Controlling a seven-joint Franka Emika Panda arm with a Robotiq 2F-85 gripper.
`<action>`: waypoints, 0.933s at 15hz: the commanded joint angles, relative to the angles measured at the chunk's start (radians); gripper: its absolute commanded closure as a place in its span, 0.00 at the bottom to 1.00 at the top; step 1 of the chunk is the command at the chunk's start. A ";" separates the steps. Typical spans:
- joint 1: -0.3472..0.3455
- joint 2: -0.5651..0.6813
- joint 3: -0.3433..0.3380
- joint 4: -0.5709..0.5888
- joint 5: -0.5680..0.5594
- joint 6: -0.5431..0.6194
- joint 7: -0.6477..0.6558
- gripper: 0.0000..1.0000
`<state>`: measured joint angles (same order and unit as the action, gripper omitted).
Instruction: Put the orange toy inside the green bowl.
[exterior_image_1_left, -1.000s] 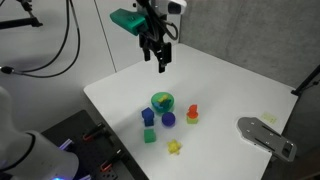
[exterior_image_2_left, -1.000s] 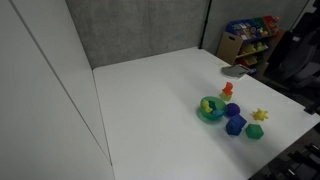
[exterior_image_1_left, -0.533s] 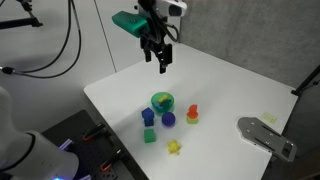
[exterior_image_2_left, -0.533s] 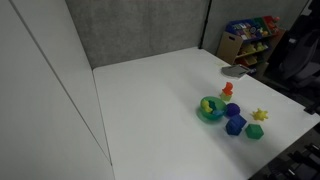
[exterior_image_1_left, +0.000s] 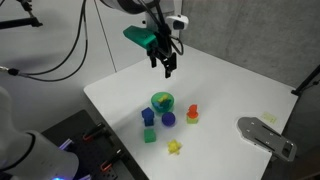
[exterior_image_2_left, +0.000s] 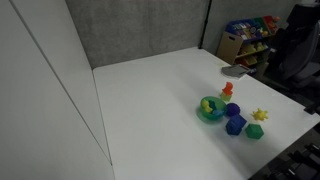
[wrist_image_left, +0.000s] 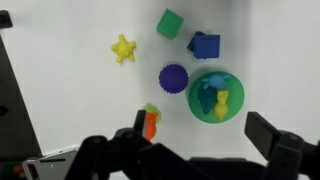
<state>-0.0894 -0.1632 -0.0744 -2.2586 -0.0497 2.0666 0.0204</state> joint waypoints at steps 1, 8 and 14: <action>-0.002 0.094 -0.003 0.045 -0.002 0.050 0.038 0.00; -0.004 0.333 -0.022 0.180 -0.008 0.187 0.181 0.00; 0.005 0.528 -0.050 0.329 -0.008 0.226 0.253 0.00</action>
<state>-0.0923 0.2717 -0.1073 -2.0271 -0.0497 2.2929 0.2332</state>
